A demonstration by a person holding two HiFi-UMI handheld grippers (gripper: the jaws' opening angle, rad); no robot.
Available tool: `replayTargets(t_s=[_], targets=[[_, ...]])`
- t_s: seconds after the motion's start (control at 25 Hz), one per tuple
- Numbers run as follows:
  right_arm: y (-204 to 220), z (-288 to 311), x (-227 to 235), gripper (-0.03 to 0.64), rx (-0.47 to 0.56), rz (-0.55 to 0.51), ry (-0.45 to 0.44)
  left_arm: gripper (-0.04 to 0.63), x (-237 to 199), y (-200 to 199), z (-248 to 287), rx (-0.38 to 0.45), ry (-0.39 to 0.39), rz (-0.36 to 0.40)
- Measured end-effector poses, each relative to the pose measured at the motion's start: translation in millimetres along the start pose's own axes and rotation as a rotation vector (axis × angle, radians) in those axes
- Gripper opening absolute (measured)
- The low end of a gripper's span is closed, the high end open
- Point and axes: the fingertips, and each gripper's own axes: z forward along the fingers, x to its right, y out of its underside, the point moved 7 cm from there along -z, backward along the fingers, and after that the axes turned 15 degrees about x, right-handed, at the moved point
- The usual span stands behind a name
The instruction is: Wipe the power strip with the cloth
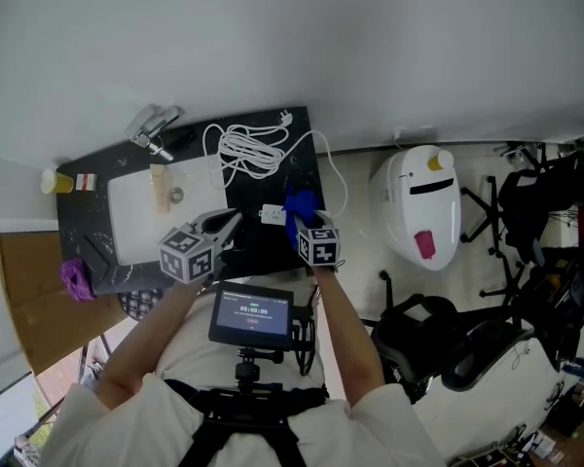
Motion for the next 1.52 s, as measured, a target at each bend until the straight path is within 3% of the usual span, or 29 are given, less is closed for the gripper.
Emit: replayTargets(t_s=[0.64, 0.84, 1.0, 1.2, 1.52], targets=[[0, -36, 65, 0.106, 0.04, 0.044, 0.137, 0.0, 3, 1, 0, 0.002, 0.005, 0.0], [-2, -55, 91, 0.106, 0.056, 0.064, 0.221, 0.0, 3, 0, -3, 0.006, 0.0, -0.002], [-28, -85, 99, 0.106, 0.168, 0.115, 0.251, 0.0, 1, -2, -6, 0.013, 0.0, -0.005], [-78, -133, 76, 0.106, 0.357, 0.156, 0.188, 0.0, -1, -4, -11, 0.023, 0.004, -0.006], [-134, -191, 5, 0.101, 0.558, 0.042, 0.08, 0.0, 2, -16, -24, 0.053, 0.022, -0.003]])
